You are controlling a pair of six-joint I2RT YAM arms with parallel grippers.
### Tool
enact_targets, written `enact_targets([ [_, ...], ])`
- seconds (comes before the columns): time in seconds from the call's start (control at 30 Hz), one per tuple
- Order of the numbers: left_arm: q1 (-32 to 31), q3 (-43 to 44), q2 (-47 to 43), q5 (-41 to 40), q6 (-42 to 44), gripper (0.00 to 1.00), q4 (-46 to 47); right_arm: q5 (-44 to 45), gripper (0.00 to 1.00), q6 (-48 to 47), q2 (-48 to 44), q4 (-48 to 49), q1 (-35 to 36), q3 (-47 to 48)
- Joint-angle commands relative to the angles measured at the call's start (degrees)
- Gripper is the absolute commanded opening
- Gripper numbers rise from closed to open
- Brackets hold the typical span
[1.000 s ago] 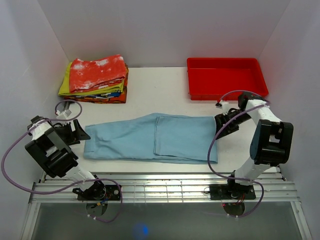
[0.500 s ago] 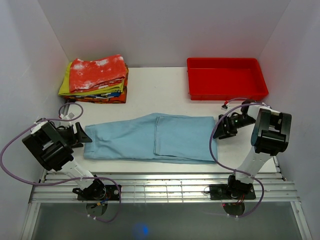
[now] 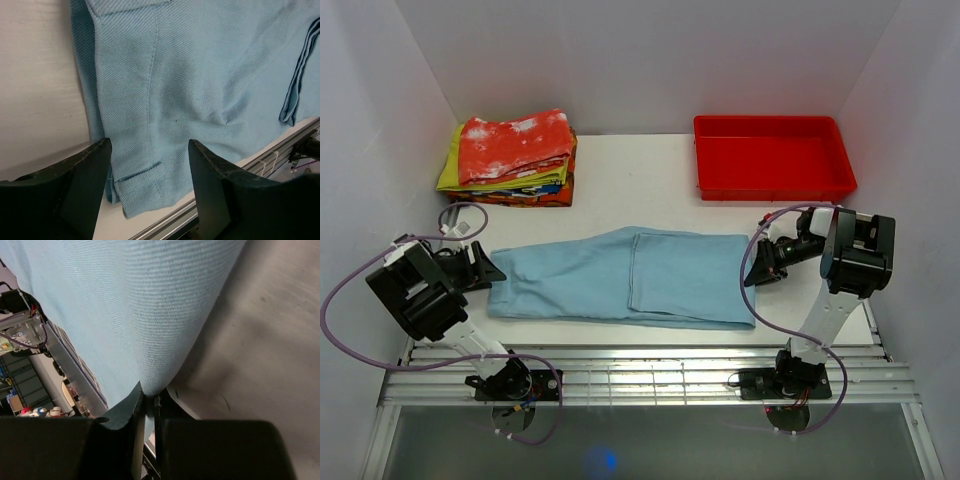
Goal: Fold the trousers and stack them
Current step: Fold the trousers
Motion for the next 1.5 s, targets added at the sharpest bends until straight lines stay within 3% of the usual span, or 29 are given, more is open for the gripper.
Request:
enact_targets([
  [0.0, -1.9, -1.0, -1.6, 2.4, 0.9, 0.72, 0.8, 2.7, 0.08, -0.5, -4.4, 0.2, -2.2, 4.5],
  [0.27, -8.3, -3.7, -2.8, 4.3, -0.2, 0.61, 2.4, 4.7, 0.08, -7.9, -10.7, -12.3, -8.9, 18.5],
  [0.4, -13.5, -4.4, -3.1, 4.2, -3.0, 0.56, 4.2, 2.2, 0.08, -9.0, -13.5, -15.8, -8.9, 21.4],
  [0.57, -15.9, -2.5, -1.1, 6.6, -6.3, 0.59, 4.8, -6.6, 0.08, -6.5, -16.7, -17.2, -4.0, 21.8],
  [0.7, -17.4, -2.9, 0.0, 8.6, -7.0, 0.6, 4.3, -10.7, 0.08, 1.9, -20.6, -9.5, 4.3, 19.2],
  [0.83, -18.4, -2.7, 2.0, 10.5, -8.5, 0.56, 4.0, -10.6, 0.08, 16.1, -25.1, 6.2, 11.2, 15.5],
  [1.0, -20.2, -2.0, 5.7, 9.7, -11.0, 0.51, 5.0, -8.7, 0.08, 26.2, -26.2, 18.5, 19.0, 12.7],
  [1.37, -21.1, -1.3, 11.7, 12.3, -15.1, 0.08, 6.8, -5.1, 0.08, 39.1, -21.3, 33.6, 36.4, 14.1],
  [1.47, -21.1, -1.8, 11.9, 12.7, -15.7, 0.0, 7.5, -3.4, 0.08, 40.9, -18.7, 36.2, 41.2, 15.3],
])
